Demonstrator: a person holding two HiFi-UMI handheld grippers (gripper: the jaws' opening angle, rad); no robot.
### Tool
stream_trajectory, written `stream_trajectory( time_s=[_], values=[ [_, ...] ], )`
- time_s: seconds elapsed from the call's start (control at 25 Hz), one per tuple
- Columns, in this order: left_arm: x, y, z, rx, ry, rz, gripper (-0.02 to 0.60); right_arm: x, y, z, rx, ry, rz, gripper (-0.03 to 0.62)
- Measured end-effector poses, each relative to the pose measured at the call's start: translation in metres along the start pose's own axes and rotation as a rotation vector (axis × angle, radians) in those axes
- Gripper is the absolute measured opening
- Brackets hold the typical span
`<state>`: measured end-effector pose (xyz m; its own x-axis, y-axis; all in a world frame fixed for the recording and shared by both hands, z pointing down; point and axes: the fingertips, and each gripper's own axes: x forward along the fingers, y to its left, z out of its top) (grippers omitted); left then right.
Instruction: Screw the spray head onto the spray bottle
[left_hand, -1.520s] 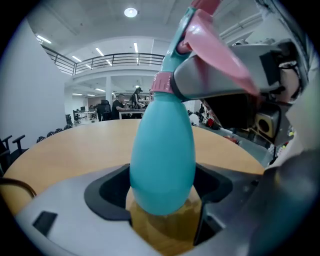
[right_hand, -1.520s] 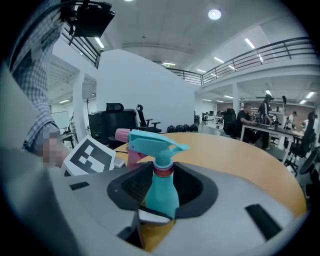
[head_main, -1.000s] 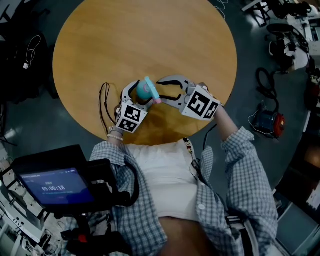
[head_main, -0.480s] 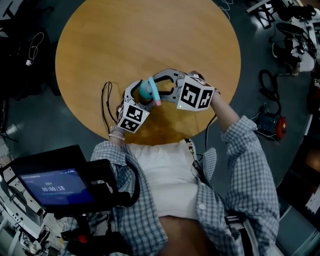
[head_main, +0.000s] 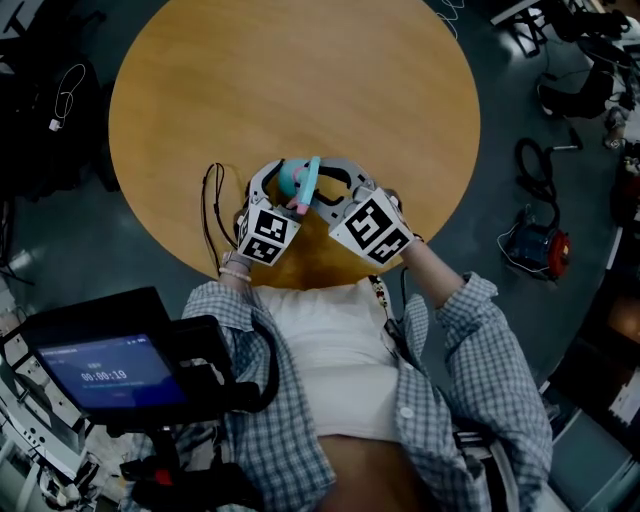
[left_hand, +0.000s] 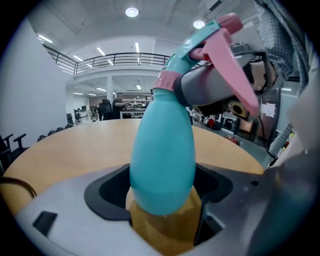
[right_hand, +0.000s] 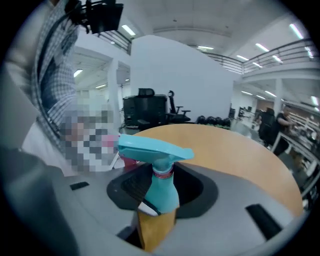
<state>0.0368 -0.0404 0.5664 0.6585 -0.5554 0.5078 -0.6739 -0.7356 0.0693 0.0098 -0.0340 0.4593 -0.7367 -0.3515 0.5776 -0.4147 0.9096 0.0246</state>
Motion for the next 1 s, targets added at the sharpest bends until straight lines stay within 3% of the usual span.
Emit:
stream_trajectory(
  time_s=[0.2, 0.32, 0.4, 0.72, 1.0],
  values=[
    [0.002, 0.000, 0.002, -0.004, -0.001, 0.022, 0.376, 0.000, -0.006, -0.002, 0.231, 0.006, -0.217, 0.125],
    [0.003, 0.001, 0.003, -0.015, -0.003, 0.033, 0.376, 0.000, -0.007, -0.003, 0.256, 0.030, -0.308, 0.126],
    [0.004, 0.001, 0.004, -0.024, -0.007, 0.033, 0.376, -0.001, -0.008, -0.003, 0.228, 0.032, -0.311, 0.126],
    [0.008, -0.001, 0.005, -0.009, -0.004, 0.023, 0.376, -0.012, -0.013, -0.009, -0.001, 0.106, -0.167, 0.163],
    [0.010, -0.002, 0.007, -0.005, -0.005, 0.017, 0.376, -0.030, -0.018, 0.002, -0.580, 0.189, -0.107, 0.164]
  ],
)
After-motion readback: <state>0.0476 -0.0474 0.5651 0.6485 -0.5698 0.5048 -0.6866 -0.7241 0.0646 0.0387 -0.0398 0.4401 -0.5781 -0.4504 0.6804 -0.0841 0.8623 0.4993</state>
